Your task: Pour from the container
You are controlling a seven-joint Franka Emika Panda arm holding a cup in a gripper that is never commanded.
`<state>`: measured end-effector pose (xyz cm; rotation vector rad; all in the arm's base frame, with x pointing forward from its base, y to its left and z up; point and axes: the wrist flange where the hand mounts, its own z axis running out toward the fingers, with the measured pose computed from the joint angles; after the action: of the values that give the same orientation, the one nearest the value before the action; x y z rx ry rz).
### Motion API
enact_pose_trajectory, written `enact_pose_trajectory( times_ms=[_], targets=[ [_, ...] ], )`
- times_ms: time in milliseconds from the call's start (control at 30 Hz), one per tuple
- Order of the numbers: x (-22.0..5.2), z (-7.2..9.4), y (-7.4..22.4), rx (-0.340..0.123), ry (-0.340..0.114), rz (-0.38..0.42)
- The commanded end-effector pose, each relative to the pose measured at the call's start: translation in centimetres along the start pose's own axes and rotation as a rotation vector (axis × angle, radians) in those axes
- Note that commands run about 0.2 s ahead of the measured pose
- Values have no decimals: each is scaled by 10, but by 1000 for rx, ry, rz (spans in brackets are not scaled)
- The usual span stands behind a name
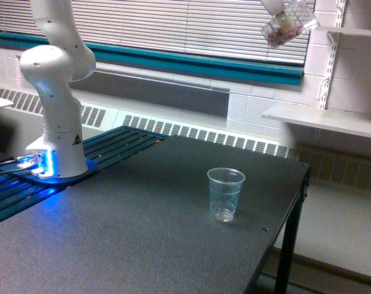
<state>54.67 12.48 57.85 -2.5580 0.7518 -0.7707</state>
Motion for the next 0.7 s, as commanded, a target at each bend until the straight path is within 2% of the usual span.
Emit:
enact_pose_trajectory(
  times_ms=[33, 433, 567, 700],
  targets=[
    [-14, -17, -24, 26, 11, -44],
    [-16, -12, -9, -14, 8, -48],
    [-22, -9, -5, -41, -1, -56],
    [-19, -4, 14, -66, 4, -55]
  ],
)
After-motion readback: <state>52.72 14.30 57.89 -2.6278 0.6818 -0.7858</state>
